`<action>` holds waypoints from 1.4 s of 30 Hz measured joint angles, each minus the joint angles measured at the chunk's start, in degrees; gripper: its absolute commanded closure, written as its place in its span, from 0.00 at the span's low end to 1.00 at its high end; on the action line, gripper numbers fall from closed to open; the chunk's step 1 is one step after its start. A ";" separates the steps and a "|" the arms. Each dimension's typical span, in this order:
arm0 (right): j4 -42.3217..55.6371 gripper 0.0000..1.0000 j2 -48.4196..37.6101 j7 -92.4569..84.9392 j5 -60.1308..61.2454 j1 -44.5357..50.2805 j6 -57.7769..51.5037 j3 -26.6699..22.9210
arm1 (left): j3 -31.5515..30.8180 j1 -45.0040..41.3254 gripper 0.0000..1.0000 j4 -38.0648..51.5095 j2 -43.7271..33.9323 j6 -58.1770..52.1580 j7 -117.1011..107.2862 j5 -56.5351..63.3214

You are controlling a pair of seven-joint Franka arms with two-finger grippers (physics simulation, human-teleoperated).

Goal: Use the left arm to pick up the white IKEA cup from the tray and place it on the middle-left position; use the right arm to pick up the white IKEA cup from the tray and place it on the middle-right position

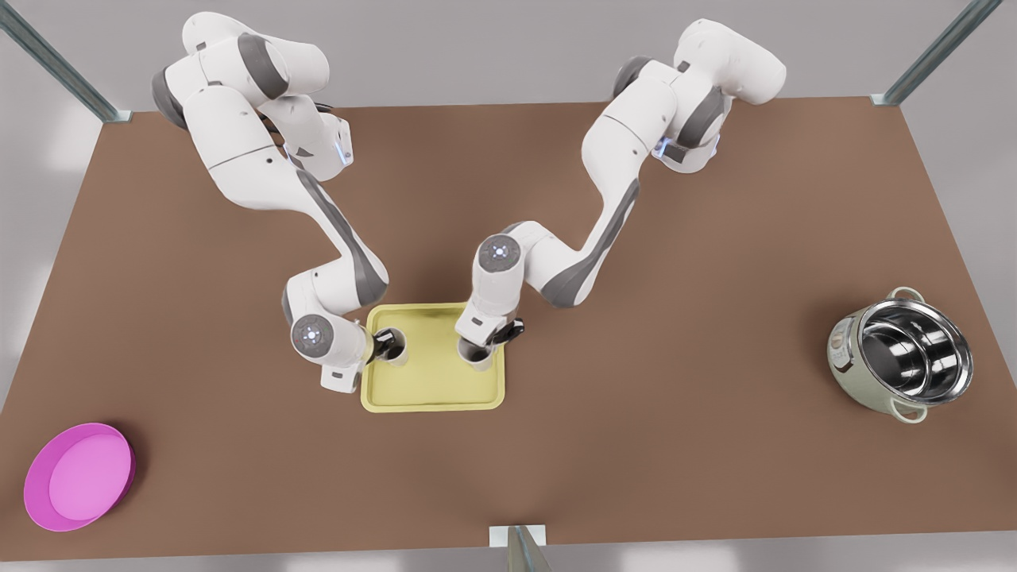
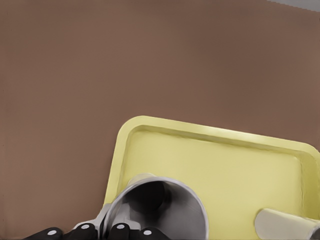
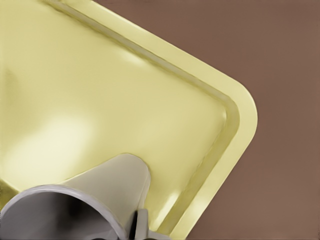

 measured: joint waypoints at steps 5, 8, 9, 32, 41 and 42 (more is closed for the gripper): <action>1.68 0.83 -6.57 -0.42 1.14 -3.18 -5.32 -0.27 | -0.10 6.56 0.83 -25.86 -16.41 1.73 0.93 -1.11; 4.54 0.83 -8.56 -1.58 2.16 -9.40 -10.31 -0.40 | -0.02 17.04 0.82 -39.66 -23.91 6.17 5.11 -4.67; 5.45 0.83 -8.54 -2.25 2.23 -11.21 -11.58 -0.45 | -0.01 19.95 0.82 -42.13 -24.76 7.61 7.00 -5.93; 28.56 0.80 15.33 -23.54 -7.51 -13.52 -13.93 -5.72 | 0.41 26.53 0.00 -50.54 -24.31 28.68 42.09 -17.66; 28.62 0.13 15.95 -27.93 -8.58 -13.49 -11.03 -5.67 | 9.86 27.45 0.00 -35.58 -45.01 -5.78 47.34 -12.15; 28.65 0.11 15.84 -28.16 -8.75 -13.49 -10.89 -5.66 | 10.02 27.09 0.00 -35.87 -45.34 -8.06 47.71 -11.43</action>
